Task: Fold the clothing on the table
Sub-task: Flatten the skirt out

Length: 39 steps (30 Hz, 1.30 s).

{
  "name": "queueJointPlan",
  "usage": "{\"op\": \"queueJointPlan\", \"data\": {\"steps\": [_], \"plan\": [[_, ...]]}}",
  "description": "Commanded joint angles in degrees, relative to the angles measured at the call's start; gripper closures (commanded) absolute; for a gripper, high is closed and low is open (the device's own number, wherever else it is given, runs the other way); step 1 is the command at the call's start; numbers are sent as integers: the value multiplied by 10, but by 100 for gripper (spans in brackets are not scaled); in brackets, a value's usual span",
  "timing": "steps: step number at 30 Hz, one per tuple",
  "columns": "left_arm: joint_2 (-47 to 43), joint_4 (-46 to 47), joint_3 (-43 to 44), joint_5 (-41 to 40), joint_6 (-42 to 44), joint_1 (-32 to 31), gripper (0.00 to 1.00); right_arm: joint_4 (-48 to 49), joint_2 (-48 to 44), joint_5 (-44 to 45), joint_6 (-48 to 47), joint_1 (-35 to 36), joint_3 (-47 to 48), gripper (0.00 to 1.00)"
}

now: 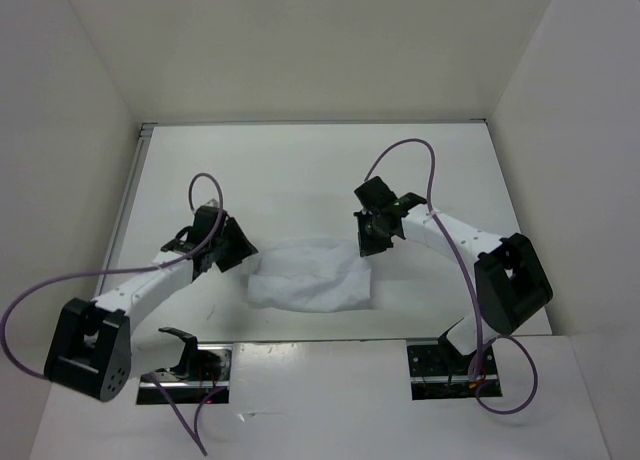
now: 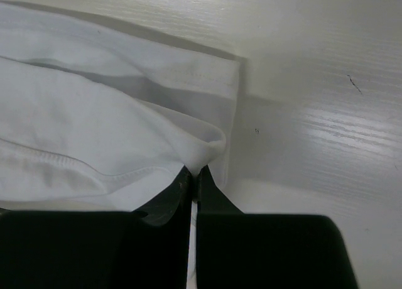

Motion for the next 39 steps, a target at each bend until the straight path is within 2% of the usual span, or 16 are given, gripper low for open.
{"op": "queueJointPlan", "data": {"steps": [1,6,10,18,22,31,32,37,39], "plan": [[62,61,60,-4,42,1,39,25,-4,-6,-9,-1,-9,100],[83,80,71,24,49,1,41,25,8,-6,-9,-1,-9,100],[103,30,93,29,55,1,42,25,13,-6,-9,-1,-9,100],[26,-32,81,28,50,1,47,25,23,-6,-14,-1,-9,100],[37,-26,55,55,50,1,52,25,29,-6,-14,-1,-3,100],[75,1,28,49,50,1,53,25,35,0,-14,-1,-3,100],[82,7,28,49,50,1,56,25,35,0,-14,-1,-3,100],[109,47,28,85,45,1,90,25,35,-6,-14,-1,-3,100],[123,54,35,85,45,1,92,25,35,-6,-14,-1,-3,100]]}}
